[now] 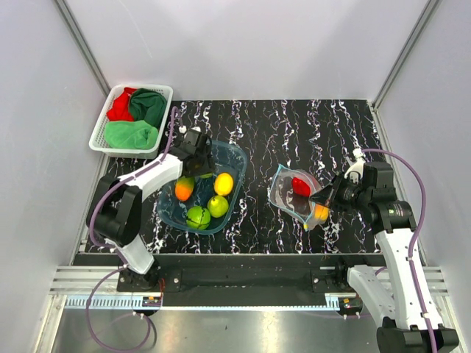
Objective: Open the zip-top bag and remove the fake food
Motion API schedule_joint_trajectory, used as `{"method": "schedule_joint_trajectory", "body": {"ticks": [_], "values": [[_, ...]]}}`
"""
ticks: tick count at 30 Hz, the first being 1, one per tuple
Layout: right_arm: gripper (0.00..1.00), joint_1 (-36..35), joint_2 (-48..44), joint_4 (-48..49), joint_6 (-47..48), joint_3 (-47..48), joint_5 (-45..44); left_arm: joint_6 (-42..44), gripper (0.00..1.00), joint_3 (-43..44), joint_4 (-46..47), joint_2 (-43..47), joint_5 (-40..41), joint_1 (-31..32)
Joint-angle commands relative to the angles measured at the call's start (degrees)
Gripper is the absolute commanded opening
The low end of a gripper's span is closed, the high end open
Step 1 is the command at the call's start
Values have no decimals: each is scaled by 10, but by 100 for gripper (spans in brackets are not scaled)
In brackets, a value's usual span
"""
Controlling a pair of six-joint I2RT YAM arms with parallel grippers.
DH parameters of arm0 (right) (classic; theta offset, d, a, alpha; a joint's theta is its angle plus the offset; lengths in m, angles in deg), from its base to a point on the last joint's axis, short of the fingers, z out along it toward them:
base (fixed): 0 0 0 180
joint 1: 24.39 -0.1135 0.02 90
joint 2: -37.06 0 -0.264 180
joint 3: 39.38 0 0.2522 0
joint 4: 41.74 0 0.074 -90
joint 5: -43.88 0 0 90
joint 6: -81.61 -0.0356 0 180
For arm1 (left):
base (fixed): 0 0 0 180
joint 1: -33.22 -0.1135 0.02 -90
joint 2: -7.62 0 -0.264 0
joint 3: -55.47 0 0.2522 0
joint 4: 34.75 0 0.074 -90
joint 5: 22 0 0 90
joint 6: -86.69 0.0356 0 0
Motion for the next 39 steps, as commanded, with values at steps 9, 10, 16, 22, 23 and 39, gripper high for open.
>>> {"method": "schedule_joint_trajectory", "body": {"ticks": [9,10,16,22,23,39], "values": [[0,-4,1,10,8,1,13,7,99,-5,38,36,3,-3],[0,-4,2,11,7,1,12,7,99,-11,41,47,-5,-3],[0,-5,0,11,7,0,13,-12,91,-68,76,166,-48,38],[0,-5,0,15,8,0,21,-43,67,-112,193,253,-38,184],[0,-5,2,15,9,0,26,-43,64,-114,217,255,-29,206],[0,-6,-26,54,-61,-5,158,-34,39,45,213,82,83,437]]}}
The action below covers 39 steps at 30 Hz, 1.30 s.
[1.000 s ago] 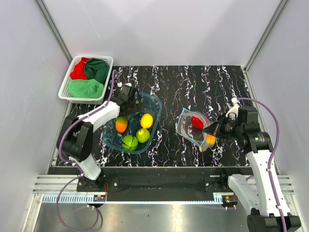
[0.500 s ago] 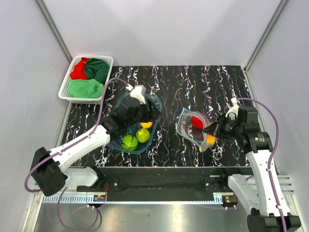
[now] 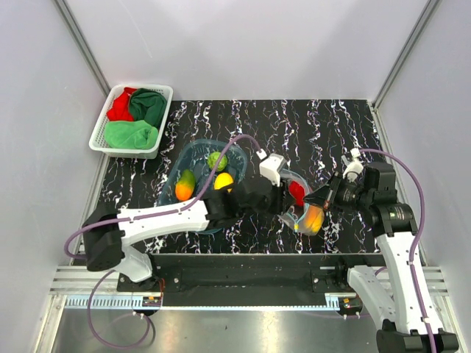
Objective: Open the zip-top bag and remove the fake food
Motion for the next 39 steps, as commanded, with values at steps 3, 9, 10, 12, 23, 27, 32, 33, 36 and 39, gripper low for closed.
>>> {"method": "schedule_joint_trajectory", "body": {"ticks": [3,9,10,12,23,27,32,33,36,39], "values": [[0,-6,-20,43,-45,-17,68,-15,38,63,-9,-41,38,3],[0,-5,-21,19,-28,-18,23,-29,37,136,-83,-123,0,3],[0,-5,-21,11,-24,-14,13,-33,38,138,-82,-136,-6,3],[0,-6,-32,-11,-19,-5,-29,-48,38,137,-77,-147,-25,3],[0,-5,-103,-92,-77,-12,-191,-114,43,131,17,-216,-117,5],[0,-5,-117,-108,-92,-4,-205,-129,49,146,27,-249,-138,12],[0,-5,-136,-125,-107,4,-211,-138,52,167,27,-294,-138,18],[0,-5,-137,-124,-107,4,-208,-139,52,171,27,-303,-136,20],[0,-5,-140,-128,-108,3,-203,-148,60,174,43,-317,-128,22],[0,-6,-137,-129,-107,4,-195,-158,67,181,45,-331,-108,25]]}}
